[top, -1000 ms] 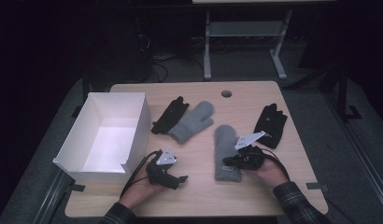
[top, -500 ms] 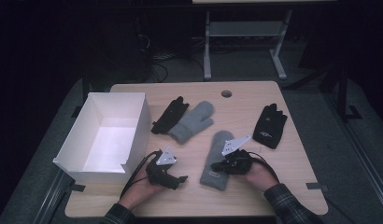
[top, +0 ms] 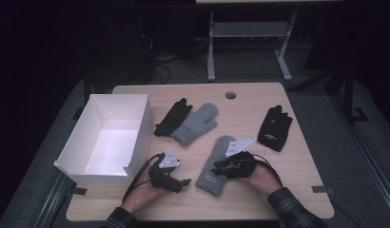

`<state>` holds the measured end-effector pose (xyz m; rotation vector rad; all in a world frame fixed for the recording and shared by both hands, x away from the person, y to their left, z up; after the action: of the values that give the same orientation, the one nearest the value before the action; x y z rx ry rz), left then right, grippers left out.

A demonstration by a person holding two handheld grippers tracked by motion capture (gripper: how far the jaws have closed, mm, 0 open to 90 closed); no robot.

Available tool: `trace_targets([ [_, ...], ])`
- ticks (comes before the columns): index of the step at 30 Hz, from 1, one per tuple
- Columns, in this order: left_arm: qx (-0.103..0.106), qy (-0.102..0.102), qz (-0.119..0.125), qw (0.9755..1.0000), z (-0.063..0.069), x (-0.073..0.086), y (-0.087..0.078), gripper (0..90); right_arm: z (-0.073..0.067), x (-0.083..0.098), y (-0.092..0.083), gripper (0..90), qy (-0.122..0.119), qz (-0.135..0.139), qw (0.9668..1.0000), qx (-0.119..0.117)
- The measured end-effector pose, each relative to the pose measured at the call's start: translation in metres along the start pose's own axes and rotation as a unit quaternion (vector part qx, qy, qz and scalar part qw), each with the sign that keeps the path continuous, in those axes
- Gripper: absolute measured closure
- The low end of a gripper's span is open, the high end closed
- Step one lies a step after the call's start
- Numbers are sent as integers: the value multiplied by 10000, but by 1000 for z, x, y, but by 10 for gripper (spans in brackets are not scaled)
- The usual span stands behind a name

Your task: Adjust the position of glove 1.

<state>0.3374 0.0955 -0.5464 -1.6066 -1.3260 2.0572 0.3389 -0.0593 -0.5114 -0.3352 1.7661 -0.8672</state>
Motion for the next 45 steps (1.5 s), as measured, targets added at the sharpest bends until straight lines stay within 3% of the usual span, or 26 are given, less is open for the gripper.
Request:
trace_targets([
  [6,-40,-47,14,10000,-1,-1,1,128,23,18,-24,455,341,150,9976,575],
  [9,-41,-45,30,10000,-1,-1,1,128,32,29,-37,397,499,224,9948,860],
  [14,-47,-46,37,10000,-1,-1,1,128,42,54,-49,327,709,171,9902,1187],
  [17,-52,-53,41,10000,-1,-1,1,128,49,72,-55,306,849,-2,9873,1346],
  [23,-72,-61,-46,9999,-2,-2,2,128,58,93,-57,246,1065,-77,9846,1386],
  [27,-72,-102,-80,9999,-1,-3,2,128,60,95,-56,198,1044,-18,9838,1455],
  [30,-47,-142,-118,9998,0,-3,2,132,60,96,-54,167,845,-57,9841,1561],
  [33,-23,-205,-117,9997,-1,-7,0,133,59,96,-54,147,861,-84,9840,1559],
  [40,-315,-256,-208,9990,-17,-26,-4,132,59,96,-53,136,879,-92,9839,1554],
  [45,-378,-331,-228,9985,-30,-40,-2,129,59,96,-53,136,901,-79,9835,1568],
])
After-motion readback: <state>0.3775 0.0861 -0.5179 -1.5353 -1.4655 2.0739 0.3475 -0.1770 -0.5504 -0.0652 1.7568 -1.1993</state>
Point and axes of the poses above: each handheld gripper's, and its own axes: y roughly forward along the jaws, x roughly out of its underside, z roughly to its right, the point moved 10 cm from there along y, roughly forward along the jaws, and after that the axes turned 4 degrees about -z, right-handed, at the moved point
